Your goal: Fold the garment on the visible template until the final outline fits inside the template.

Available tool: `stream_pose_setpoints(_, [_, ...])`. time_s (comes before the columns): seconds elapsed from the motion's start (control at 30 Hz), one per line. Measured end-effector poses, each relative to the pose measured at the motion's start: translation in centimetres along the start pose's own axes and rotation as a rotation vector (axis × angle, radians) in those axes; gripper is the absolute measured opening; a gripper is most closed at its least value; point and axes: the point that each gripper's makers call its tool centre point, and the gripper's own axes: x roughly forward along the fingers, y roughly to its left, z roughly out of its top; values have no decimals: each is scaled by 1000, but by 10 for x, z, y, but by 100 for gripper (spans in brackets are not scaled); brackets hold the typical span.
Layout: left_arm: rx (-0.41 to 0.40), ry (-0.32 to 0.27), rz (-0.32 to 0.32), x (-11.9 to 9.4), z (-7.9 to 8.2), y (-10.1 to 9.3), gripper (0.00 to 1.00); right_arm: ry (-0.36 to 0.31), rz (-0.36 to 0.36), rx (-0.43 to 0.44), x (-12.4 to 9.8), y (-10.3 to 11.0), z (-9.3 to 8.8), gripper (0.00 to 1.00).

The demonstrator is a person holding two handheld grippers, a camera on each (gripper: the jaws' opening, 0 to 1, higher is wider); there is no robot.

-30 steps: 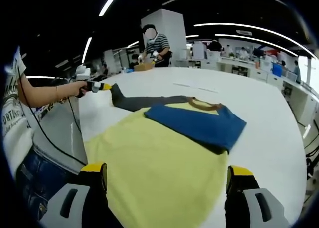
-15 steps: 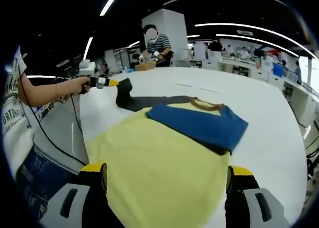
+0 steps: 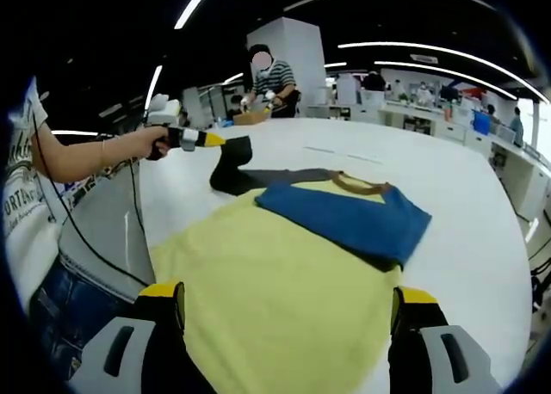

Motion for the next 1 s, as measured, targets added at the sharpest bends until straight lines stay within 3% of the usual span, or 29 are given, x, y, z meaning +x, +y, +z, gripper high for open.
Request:
stream_pose_setpoints(0.47, [23, 8, -91, 26, 2, -45, 0, 5, 8, 1, 2, 4, -3, 99])
stream_pose_setpoints(1.0, [-17, -10, -167, 53, 9, -90, 0, 12, 3, 5, 2, 3, -5, 99])
